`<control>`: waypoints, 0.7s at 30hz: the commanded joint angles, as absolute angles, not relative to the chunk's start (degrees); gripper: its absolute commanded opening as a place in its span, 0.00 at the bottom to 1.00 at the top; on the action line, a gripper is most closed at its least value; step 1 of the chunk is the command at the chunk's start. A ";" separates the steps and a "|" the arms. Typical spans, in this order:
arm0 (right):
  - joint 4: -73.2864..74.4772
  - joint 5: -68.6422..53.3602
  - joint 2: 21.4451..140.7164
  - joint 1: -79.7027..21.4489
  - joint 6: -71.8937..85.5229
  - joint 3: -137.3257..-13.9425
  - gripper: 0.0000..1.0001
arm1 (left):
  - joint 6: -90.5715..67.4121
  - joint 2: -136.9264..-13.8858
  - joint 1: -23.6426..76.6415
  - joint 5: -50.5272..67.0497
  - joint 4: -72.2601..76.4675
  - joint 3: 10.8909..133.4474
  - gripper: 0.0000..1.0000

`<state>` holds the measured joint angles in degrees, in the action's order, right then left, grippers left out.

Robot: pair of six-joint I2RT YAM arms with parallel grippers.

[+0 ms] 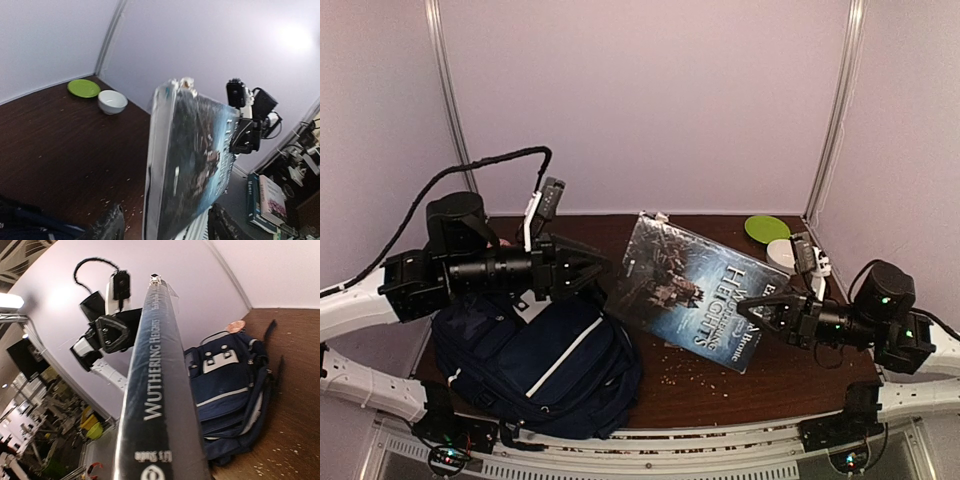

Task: Pack the student bag
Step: Pick up the book from the center of the board.

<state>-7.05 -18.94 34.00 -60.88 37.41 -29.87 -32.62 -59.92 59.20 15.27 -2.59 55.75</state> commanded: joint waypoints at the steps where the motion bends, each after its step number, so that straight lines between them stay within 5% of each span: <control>1: 1.54 0.74 26.27 -60.86 33.54 -30.33 0.00 | -33.10 -54.94 60.91 -3.10 -22.41 51.27 0.98; 6: 10.45 9.07 21.76 -60.85 33.22 -28.84 0.00 | -34.40 -58.17 69.08 -14.05 -32.96 51.10 0.98; 13: 12.93 10.60 19.75 -60.83 34.00 -27.24 0.00 | -35.76 -80.42 76.21 -25.46 -54.85 64.52 0.98; 21: 14.22 11.42 17.89 -60.83 34.19 -27.02 0.00 | -37.15 -92.39 77.69 -29.44 -58.63 67.77 0.98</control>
<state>21.50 8.91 21.74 -60.88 34.28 -25.43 -35.83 -89.73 77.76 -24.91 -53.80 65.91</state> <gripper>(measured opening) 0.195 0.978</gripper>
